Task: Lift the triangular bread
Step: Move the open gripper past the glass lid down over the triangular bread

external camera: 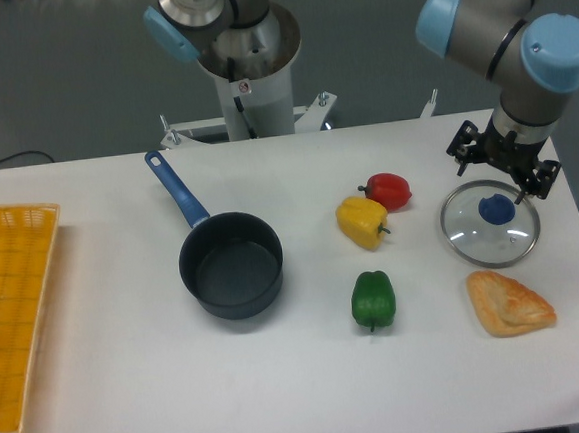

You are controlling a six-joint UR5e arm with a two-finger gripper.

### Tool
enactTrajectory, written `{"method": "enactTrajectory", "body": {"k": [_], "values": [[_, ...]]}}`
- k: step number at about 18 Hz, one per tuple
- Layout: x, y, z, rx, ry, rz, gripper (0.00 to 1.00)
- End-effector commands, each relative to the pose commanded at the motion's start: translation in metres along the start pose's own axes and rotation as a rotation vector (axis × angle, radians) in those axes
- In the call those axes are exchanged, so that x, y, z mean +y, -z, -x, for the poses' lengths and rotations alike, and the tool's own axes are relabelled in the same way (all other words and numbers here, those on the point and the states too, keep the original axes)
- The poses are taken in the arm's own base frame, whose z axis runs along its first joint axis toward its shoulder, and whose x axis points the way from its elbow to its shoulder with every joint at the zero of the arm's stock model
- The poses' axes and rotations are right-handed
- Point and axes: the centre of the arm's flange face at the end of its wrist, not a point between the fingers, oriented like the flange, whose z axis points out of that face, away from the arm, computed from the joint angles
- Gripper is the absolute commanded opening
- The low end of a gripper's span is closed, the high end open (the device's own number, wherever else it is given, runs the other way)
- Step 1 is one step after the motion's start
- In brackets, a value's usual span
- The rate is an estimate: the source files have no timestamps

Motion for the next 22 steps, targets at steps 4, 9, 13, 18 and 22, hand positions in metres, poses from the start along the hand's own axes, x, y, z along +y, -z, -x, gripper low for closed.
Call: {"method": "enactTrajectory", "body": {"k": [4,9,13,18,22], "values": [[-0.007,0.0,-0.002,0.001,-0.011,0.003,1.0],[-0.023,-0.006,0.002,-0.001,-0.031,0.002,1.0],[-0.061,-0.016,0.008,-0.005,-0.074,0.006,1.0],[-0.091,-0.025,0.004,-0.043,0.004,-0.035,1.0],[-0.108,-0.038,0.011,-0.061,0.044,-0.04,1.0]]}}
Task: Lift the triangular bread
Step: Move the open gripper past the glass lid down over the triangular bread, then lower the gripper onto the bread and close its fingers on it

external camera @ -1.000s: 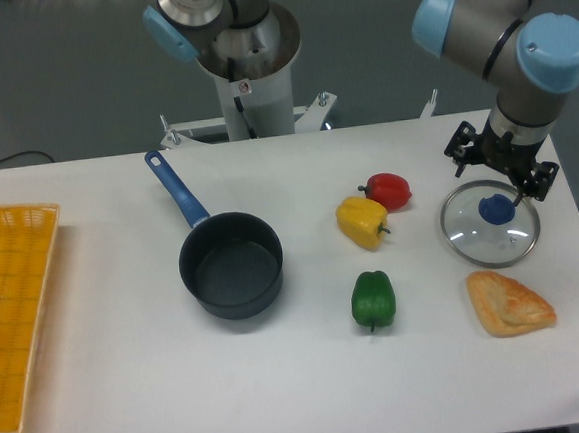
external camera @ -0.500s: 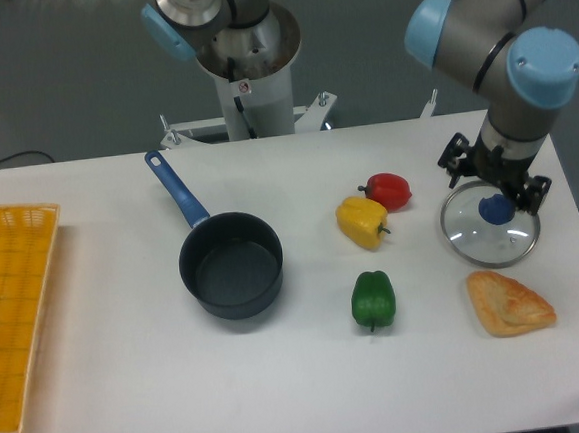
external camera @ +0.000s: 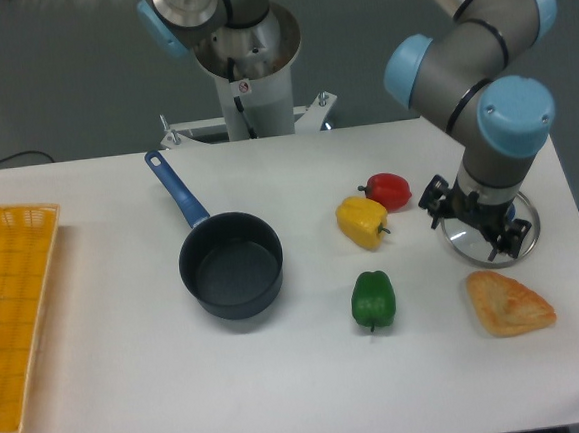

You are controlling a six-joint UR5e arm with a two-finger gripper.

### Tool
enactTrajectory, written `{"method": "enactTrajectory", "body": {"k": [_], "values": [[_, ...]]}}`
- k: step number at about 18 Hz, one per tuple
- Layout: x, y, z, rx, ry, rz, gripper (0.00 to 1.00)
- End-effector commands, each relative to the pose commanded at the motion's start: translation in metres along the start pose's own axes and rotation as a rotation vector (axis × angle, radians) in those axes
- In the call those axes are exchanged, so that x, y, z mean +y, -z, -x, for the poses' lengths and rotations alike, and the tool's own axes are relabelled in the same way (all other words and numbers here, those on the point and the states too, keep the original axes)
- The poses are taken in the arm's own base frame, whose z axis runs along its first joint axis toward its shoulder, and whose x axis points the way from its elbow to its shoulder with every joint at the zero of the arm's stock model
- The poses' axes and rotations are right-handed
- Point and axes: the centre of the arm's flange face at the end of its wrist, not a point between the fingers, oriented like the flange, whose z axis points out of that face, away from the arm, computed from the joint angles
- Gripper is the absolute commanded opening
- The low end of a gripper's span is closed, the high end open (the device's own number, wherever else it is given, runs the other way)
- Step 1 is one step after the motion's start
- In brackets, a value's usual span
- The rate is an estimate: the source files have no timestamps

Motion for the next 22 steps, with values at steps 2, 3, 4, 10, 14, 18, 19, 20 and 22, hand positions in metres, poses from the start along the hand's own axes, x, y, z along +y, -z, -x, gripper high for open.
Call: {"method": "enactTrajectory", "body": {"k": [2,3,4,10,14,18,19,20,22], "values": [[-0.004,-0.014,0.008,-0.036,-0.003,-0.007,1.0],[-0.005,-0.019,0.01,-0.042,-0.005,-0.008,1.0],[-0.005,-0.026,0.014,-0.047,-0.006,-0.011,1.0],[0.023,-0.048,0.052,-0.065,-0.044,0.046,1.0],[0.027,-0.058,0.072,-0.064,-0.025,0.049,1.0],[0.03,-0.074,0.084,-0.055,-0.015,0.05,1.0],[0.029,-0.075,0.084,-0.052,-0.016,0.044,1.0],[0.029,-0.078,0.084,-0.048,-0.018,0.042,1.0],[0.028,-0.085,0.084,-0.037,-0.02,0.033,1.0]]}}
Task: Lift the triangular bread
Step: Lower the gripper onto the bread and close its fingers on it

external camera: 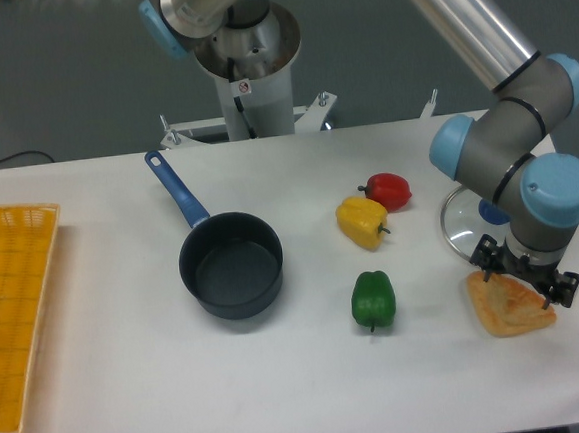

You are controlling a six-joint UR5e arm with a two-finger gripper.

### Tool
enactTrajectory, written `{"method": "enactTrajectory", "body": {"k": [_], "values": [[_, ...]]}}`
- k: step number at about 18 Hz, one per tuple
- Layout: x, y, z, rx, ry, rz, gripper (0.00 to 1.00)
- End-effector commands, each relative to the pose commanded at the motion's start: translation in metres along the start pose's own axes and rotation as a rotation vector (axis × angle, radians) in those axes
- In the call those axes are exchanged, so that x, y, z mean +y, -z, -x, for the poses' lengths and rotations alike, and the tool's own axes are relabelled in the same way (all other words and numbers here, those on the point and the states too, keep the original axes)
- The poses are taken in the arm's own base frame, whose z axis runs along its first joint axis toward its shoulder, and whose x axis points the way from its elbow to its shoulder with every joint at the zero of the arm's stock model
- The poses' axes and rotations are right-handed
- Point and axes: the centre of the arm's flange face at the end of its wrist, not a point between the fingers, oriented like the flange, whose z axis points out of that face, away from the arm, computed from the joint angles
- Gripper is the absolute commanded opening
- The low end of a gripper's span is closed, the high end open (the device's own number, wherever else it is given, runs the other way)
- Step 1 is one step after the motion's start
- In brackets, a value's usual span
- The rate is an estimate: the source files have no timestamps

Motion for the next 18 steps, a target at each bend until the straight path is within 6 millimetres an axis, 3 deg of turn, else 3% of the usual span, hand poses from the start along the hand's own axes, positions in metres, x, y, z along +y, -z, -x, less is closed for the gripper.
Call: {"method": "enactTrajectory", "body": {"k": [7,14,18], "values": [[-0.005,-0.017,-0.003,0.031,-0.014,-0.053,0.99],[0.013,-0.023,0.003,0.037,-0.052,-0.051,0.99],[0.013,-0.025,0.003,0.04,-0.052,-0.05,0.95]]}}
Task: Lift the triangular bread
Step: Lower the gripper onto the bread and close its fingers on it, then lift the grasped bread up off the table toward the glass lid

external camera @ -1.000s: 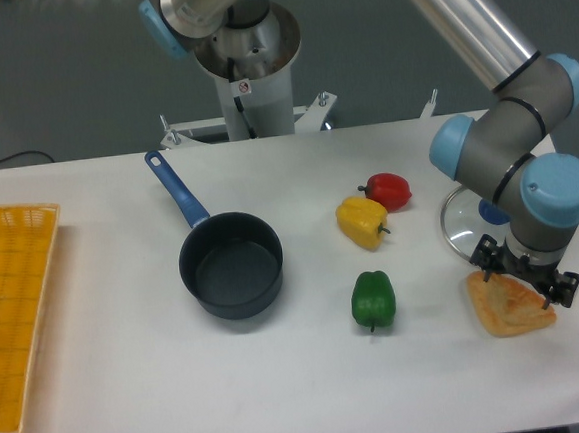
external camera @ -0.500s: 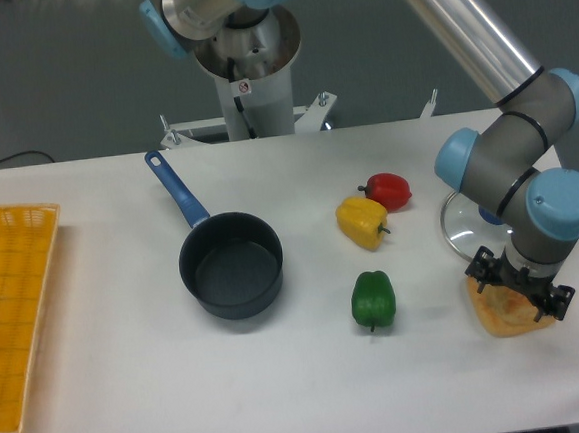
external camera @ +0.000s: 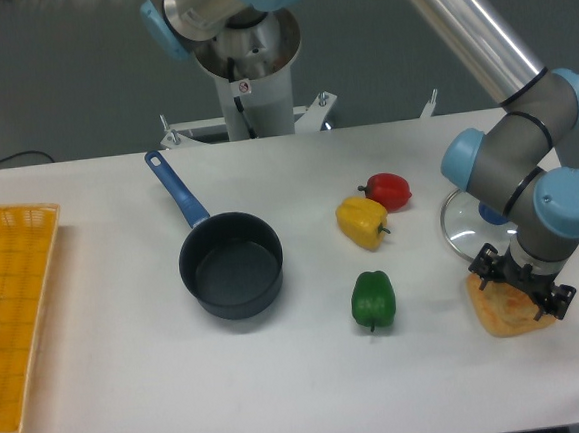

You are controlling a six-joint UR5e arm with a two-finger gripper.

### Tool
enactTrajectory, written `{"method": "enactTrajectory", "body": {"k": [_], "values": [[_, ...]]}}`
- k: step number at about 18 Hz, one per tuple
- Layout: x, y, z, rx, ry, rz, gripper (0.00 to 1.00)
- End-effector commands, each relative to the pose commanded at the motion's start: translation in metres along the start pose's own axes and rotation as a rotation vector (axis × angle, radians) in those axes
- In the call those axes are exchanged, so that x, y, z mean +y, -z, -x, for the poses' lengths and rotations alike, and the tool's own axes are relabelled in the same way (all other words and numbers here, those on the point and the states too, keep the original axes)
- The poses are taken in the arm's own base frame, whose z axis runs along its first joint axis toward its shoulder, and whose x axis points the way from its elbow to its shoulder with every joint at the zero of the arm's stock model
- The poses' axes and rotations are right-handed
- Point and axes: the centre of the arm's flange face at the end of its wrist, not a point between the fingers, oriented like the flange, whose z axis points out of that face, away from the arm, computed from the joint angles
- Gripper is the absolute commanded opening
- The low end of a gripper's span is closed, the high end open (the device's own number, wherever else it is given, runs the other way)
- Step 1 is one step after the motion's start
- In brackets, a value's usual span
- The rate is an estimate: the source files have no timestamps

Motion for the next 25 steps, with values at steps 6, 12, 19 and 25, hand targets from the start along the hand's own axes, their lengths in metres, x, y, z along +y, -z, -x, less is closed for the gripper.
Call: {"method": "enactTrajectory", "body": {"k": [6,12,19,25], "values": [[0.001,-0.004,-0.001,0.005,-0.001,0.005,0.69],[0.001,0.002,-0.002,-0.001,0.002,0.008,0.1],[-0.001,0.008,-0.006,-0.004,0.011,0.005,0.0],[-0.002,0.029,-0.025,-0.003,0.008,0.01,0.0]]}}
